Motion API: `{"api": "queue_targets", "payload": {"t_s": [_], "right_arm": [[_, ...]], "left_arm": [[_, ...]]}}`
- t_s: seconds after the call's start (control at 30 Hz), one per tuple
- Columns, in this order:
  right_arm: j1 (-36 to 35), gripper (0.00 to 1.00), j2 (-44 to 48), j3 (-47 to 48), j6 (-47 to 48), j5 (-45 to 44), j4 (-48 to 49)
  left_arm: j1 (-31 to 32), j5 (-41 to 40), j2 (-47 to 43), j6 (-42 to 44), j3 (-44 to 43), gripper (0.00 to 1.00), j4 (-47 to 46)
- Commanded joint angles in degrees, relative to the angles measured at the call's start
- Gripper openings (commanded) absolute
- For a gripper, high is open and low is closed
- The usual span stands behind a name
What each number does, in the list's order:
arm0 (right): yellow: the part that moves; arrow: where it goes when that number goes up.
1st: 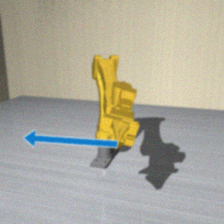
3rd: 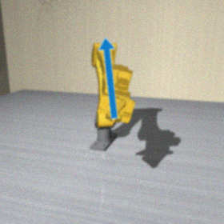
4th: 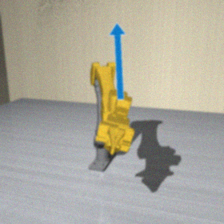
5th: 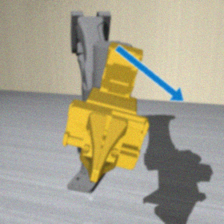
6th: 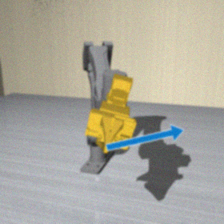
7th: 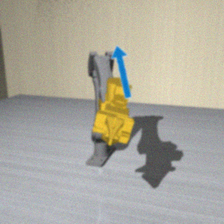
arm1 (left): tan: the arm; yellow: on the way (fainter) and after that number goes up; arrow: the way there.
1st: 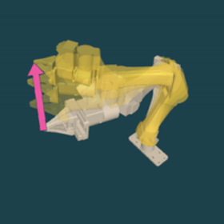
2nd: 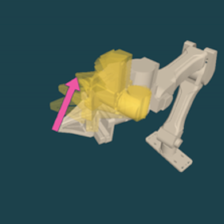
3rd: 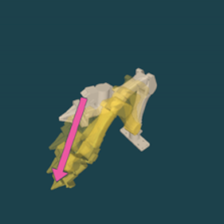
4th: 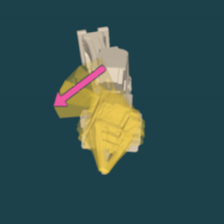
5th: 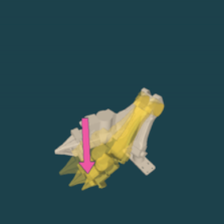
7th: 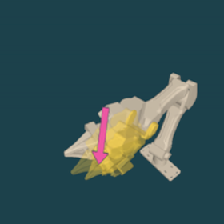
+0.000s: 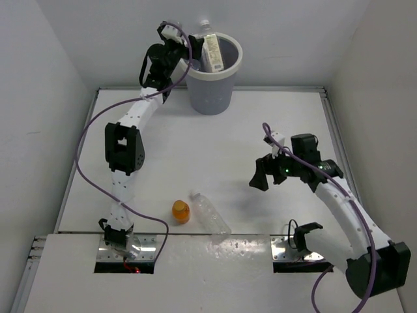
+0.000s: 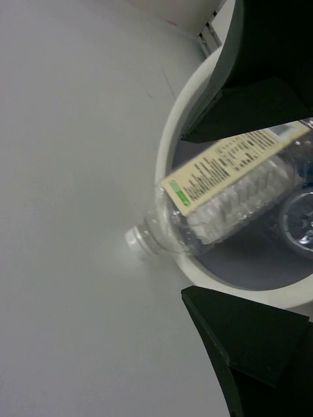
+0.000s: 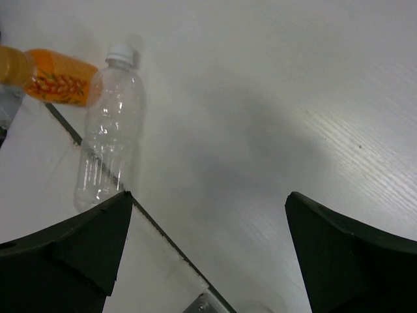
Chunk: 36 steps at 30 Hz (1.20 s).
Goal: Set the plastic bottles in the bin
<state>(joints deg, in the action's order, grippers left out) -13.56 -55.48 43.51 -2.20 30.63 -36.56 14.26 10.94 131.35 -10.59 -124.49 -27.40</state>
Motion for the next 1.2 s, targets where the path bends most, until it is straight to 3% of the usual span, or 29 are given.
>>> {"api": "queue_targets", "payload": {"t_s": [0.0,0.1,0.17,0.33,0.4,0.57,0.7,0.83,1.17], "right_arm": [[-4.5,0.97,-3.7,5.2,1.8,-5.2,0.9],[-8.7,0.95,-10.0,10.9,0.3,-6.5,-0.8],[-13.4,0.93,-15.2,14.2,-2.4,-9.4,-1.9],[-24.4,0.93,-24.6,21.2,-7.6,-12.5,-2.2],[-29.3,0.92,-29.0,23.6,-8.0,-15.0,-1.8],[-36.9,0.92,-39.2,28.6,-7.9,-18.4,-6.4],[-40.0,0.95,-47.6,33.2,-8.3,-18.9,-8.7],[-41.7,0.95,-51.1,36.3,-9.0,-20.0,-8.3],[-42.3,0.86,-60.3,39.8,-10.2,-18.7,-10.2]], "left_arm": [[-0.1,1.9,-6.5,-1.4,-6.6,0.99,-2.4],[-1.0,0.1,-14.9,-3.3,-4.5,0.99,-0.3],[-2.4,-1.1,-24.8,-3.1,3.3,0.99,4.1],[-4.4,-5.6,-45.1,11.6,22.6,0.99,23.1],[-5.3,-10.7,-50.9,13.6,28.2,0.99,31.9],[-9.3,-14.0,-68.5,13.6,43.3,0.99,44.3],[-11.3,-15.1,-78.7,10.2,52.6,0.99,48.6],[-15.1,-14.4,-83.6,8.1,58.7,0.99,49.8],[-15.6,-12.3,-79.1,5.6,54.6,0.99,52.8]]}}
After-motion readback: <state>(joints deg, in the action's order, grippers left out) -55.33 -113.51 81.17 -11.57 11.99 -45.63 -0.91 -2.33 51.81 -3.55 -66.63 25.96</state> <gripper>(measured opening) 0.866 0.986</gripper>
